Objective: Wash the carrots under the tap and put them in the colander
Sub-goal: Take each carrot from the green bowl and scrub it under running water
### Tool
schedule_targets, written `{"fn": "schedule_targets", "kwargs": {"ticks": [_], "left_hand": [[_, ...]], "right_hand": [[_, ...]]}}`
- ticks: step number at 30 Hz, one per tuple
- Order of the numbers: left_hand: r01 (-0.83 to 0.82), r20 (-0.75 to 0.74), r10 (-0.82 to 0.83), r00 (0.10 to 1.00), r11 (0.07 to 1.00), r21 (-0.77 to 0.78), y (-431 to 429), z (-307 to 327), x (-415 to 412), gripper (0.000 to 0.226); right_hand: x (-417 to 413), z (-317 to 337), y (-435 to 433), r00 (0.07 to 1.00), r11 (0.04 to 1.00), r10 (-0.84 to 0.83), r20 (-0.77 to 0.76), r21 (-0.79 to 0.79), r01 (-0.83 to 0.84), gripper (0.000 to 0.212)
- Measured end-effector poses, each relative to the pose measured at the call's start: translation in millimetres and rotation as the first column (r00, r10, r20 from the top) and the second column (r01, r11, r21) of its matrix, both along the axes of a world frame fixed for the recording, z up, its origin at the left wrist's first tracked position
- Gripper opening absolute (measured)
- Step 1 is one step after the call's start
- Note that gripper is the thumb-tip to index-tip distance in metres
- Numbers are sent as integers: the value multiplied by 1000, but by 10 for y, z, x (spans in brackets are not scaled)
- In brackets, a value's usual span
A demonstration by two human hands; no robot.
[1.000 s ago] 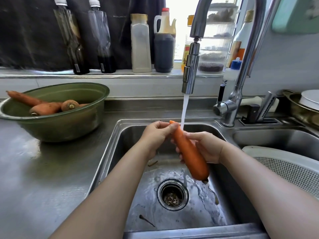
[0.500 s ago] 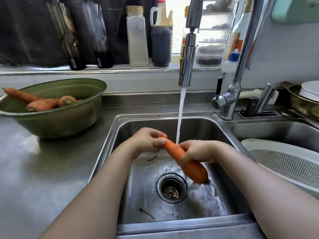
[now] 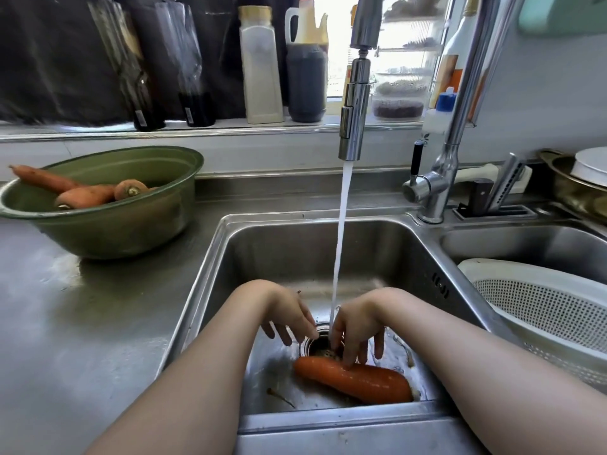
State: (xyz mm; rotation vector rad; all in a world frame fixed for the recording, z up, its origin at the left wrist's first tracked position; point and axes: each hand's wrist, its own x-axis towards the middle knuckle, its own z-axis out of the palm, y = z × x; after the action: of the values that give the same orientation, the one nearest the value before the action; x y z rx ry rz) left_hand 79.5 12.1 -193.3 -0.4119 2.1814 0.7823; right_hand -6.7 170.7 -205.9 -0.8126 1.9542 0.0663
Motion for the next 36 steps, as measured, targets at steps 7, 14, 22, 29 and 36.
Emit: {"fn": "schedule_targets", "kwargs": {"ticks": [7, 14, 22, 29, 36], "left_hand": [[-93, -224, 59, 973, 985, -146, 40, 377, 76, 38], [-161, -512, 21, 859, 959, -231, -76, 1322, 232, 17], [-368, -726, 100, 680, 904, -220, -967, 2212, 867, 13], [-535, -738, 148, 658, 781, -321, -2009, 2187, 1214, 21], [-487, -632, 199, 749, 812, -322, -2516, 1982, 1382, 47]], "right_hand": [[99, 402, -70, 993, 972, -96, -72, -220, 78, 32], [376, 1199, -368, 974, 850, -128, -187, -527, 10, 10], [598, 2172, -1147, 899, 616, -291, -327, -783, -86, 14], [807, 2346, -2192, 867, 613, -169, -468, -739, -279, 26], [902, 2128, -2909, 812, 791, 43, -582, -476, -384, 67]]}}
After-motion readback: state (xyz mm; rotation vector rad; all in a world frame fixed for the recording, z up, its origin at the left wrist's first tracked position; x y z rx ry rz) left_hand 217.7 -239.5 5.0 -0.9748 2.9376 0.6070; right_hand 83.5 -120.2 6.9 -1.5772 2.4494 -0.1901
